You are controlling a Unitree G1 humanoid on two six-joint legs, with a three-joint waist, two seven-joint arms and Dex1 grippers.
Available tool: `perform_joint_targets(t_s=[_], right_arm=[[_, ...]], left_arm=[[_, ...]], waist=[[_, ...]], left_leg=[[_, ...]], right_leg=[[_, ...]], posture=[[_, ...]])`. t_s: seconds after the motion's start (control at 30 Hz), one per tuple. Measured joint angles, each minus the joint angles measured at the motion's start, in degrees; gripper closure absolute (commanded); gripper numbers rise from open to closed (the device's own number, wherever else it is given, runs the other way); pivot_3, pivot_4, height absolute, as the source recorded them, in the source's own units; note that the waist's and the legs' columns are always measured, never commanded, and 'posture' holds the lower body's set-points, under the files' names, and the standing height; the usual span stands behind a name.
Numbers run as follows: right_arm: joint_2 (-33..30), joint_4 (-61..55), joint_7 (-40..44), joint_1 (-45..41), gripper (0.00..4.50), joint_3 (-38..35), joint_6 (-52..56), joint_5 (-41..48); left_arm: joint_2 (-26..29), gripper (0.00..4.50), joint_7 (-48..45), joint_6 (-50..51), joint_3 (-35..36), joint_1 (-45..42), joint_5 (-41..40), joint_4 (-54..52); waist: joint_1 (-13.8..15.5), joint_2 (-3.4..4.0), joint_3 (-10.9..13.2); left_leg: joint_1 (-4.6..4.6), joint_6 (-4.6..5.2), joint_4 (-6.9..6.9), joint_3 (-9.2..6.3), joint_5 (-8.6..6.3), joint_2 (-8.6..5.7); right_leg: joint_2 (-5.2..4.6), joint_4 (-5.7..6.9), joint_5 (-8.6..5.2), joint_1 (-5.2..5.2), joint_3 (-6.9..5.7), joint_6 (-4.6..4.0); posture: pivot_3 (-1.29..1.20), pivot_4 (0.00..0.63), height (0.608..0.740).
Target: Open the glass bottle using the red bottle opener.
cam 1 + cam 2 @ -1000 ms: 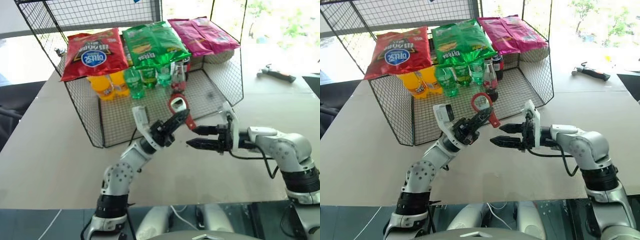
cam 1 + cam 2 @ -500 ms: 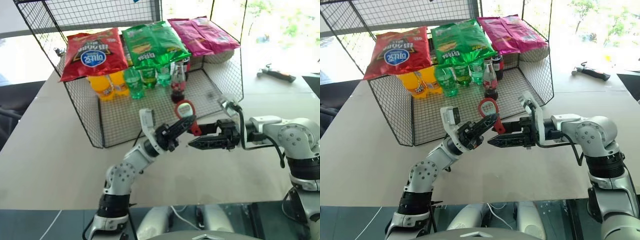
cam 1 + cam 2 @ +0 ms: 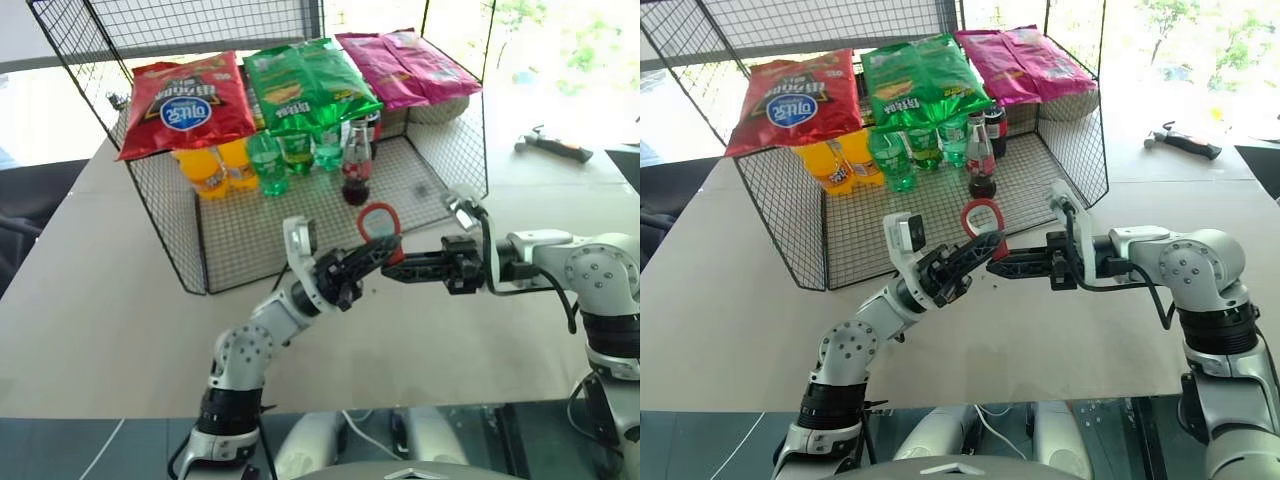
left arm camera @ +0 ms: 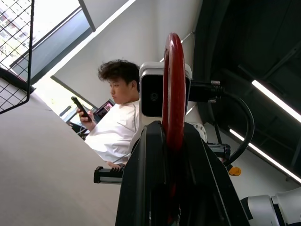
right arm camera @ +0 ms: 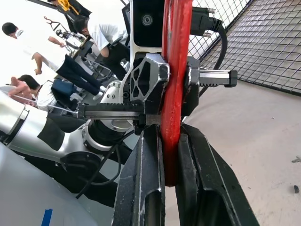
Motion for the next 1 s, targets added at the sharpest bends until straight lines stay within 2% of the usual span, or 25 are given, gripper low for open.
perform_joint_targets(t_s=[0.1,0.23,0.33,0.43,0.47,0.63,0.73,0.87,1.0], right_arm=[[-0.52,-0.30,0.04,0.65,4.44,0.45,-0.99,-0.49],[-1.74,-1.63,0.05,2.75,4.50,1.11,-1.62,-1.55],[-2.14,-1.95,-0.53,5.27,4.50,1.25,-1.91,-2.75],[-1.53,-2.25,-4.64,8.79,4.50,0.42,-6.80,-7.62],[-0.53,-2.81,-6.47,9.94,4.50,0.17,-8.75,-9.09],[5.21,-4.92,-17.94,15.50,4.50,-5.39,-20.43,-17.89],[6.17,-6.28,-21.70,19.51,4.50,-7.21,-26.96,-22.81],[9.64,-6.44,-25.80,21.36,4.50,-9.08,-31.39,-25.70],[11.74,-6.88,-28.09,21.65,4.50,-9.12,-34.89,-28.23]], left_arm=[[-0.81,4.50,0.39,-0.05,-0.02,0.22,0.60,0.00],[-1.20,3.13,2.15,-0.40,0.92,0.79,0.75,0.00],[-0.77,1.84,3.43,-0.52,2.24,1.13,0.73,-0.03],[-0.03,0.35,4.61,0.40,3.48,2.44,-0.60,-0.92],[0.70,0.04,4.80,0.86,3.83,2.89,-0.65,-1.30],[3.76,0.04,7.30,-0.74,5.60,4.91,1.56,-6.03],[8.03,0.04,8.45,-6.32,4.69,4.94,12.03,-7.29],[5.14,0.04,11.01,-15.11,4.09,2.91,21.47,-4.60],[4.88,0.04,14.97,-26.20,3.62,-3.92,33.56,3.74]], waist=[[0.00,0.00,0.00],[0.02,0.00,0.00],[0.07,0.00,0.00],[0.09,0.00,0.00],[0.01,0.00,0.00],[0.13,0.01,0.00],[0.33,0.04,-0.02],[0.39,0.04,-0.02],[0.40,0.04,-0.02]], left_leg=[[-0.01,0.00,0.01,0.00,0.00,0.00],[-0.03,0.00,0.01,-0.03,0.00,0.00],[-0.05,0.00,0.03,-0.04,0.00,0.00],[-0.05,0.00,0.07,-0.01,0.00,0.00],[-0.04,0.00,0.07,-0.01,0.00,0.00],[-0.03,-0.01,0.09,0.00,0.00,0.00],[0.01,-0.02,0.07,0.05,0.00,-0.01],[0.01,-0.02,0.11,0.11,0.00,-0.02],[0.05,-0.07,0.09,0.05,0.03,-0.01]], right_leg=[[0.00,0.00,0.01,0.00,-0.01,0.01],[0.00,0.00,0.01,-0.02,-0.03,0.01],[0.00,0.00,0.01,-0.02,-0.04,0.01],[0.00,0.01,0.02,-0.02,-0.01,0.03],[0.01,0.03,0.02,-0.02,0.00,0.03],[0.02,0.09,0.02,-0.02,0.01,0.03],[0.03,0.09,0.02,-0.01,0.04,0.03],[0.03,0.09,0.08,0.00,0.02,0.06],[0.06,0.13,0.12,0.00,-0.02,0.00]], posture=[[0.00,0.150,0.735],[0.00,0.150,0.735],[0.00,0.150,0.735],[0.00,0.150,0.735],[0.00,0.150,0.735],[0.00,0.150,0.735],[0.00,0.150,0.735],[0.00,0.150,0.735],[0.00,0.150,0.735]])
